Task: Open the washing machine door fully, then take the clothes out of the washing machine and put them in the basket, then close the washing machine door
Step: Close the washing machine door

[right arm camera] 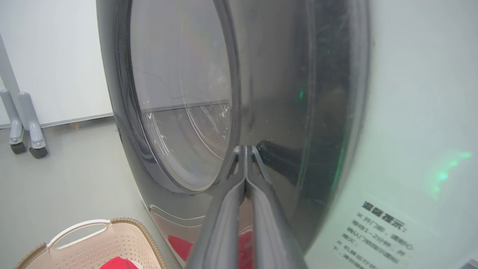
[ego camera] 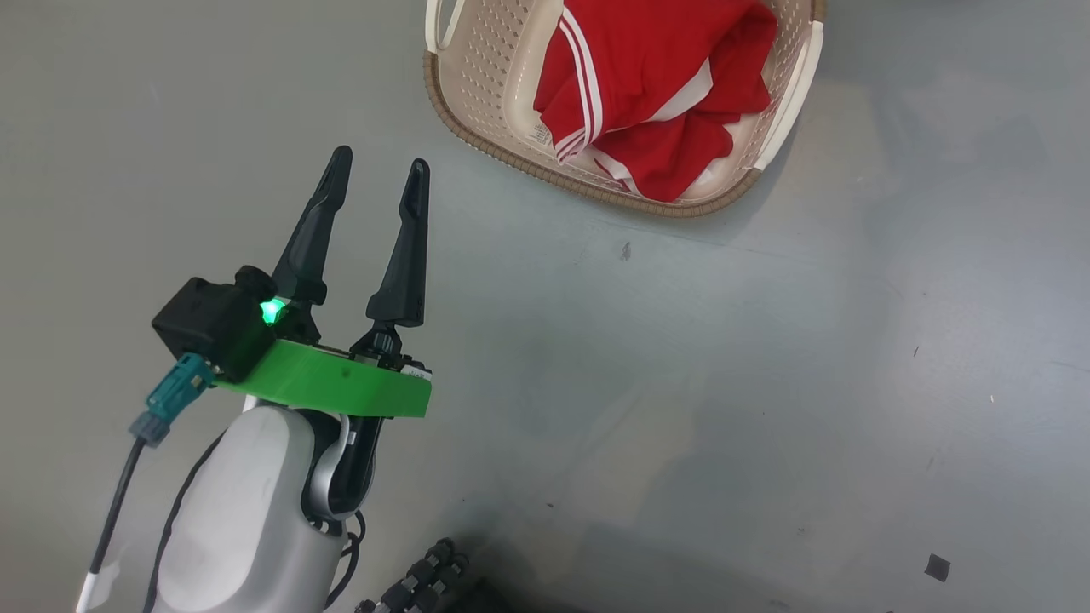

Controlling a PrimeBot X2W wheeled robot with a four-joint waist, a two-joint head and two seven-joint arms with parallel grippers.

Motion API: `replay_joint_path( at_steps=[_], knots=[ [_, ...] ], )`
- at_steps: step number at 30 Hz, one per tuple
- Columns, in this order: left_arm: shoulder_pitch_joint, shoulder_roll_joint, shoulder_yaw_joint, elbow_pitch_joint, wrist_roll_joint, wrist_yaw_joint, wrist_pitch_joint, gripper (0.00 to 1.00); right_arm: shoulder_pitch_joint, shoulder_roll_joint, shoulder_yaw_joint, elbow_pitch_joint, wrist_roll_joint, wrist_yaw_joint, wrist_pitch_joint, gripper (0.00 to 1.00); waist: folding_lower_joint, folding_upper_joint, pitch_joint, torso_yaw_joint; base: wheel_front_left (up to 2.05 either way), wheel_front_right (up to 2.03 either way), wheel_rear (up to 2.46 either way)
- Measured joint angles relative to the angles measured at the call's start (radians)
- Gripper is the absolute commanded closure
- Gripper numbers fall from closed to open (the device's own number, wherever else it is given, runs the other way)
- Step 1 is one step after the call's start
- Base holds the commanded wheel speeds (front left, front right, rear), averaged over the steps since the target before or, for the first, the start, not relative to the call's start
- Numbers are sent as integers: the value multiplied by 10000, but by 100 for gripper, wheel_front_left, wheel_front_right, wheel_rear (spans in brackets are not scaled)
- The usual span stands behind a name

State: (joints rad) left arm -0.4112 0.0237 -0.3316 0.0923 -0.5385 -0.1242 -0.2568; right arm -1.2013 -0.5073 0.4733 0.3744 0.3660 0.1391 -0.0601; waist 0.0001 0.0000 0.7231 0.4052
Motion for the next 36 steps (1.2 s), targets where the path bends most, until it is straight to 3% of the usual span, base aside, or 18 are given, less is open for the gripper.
replay_joint_path(
  at_steps=[10, 17, 28, 36],
  knots=[
    [-55, -8, 82, 337, -25, 0, 0, 0, 295, 192, 173, 999, -27, -44, -867, 100, 0, 1, -492, -69, 0, 0, 0],
    [-63, -10, 318, 596, 343, 0, 0, 0, 1615, 242, 282, 1511, 42, -98, -1626, 100, 0, 1, -1201, -243, 0, 0, 0],
    [346, 17, 702, 999, 922, 0, 0, 0, 3726, 918, 205, 1496, 627, -117, -1919, 100, 0, 0, -2549, -920, 0, 0, 0],
    [1059, 224, 1145, 1237, 1007, 0, 0, 0, 5358, 1511, -291, 1214, 1005, -619, -1923, 100, -1, 0, -3567, -1675, 0, 0, 0]
  ],
)
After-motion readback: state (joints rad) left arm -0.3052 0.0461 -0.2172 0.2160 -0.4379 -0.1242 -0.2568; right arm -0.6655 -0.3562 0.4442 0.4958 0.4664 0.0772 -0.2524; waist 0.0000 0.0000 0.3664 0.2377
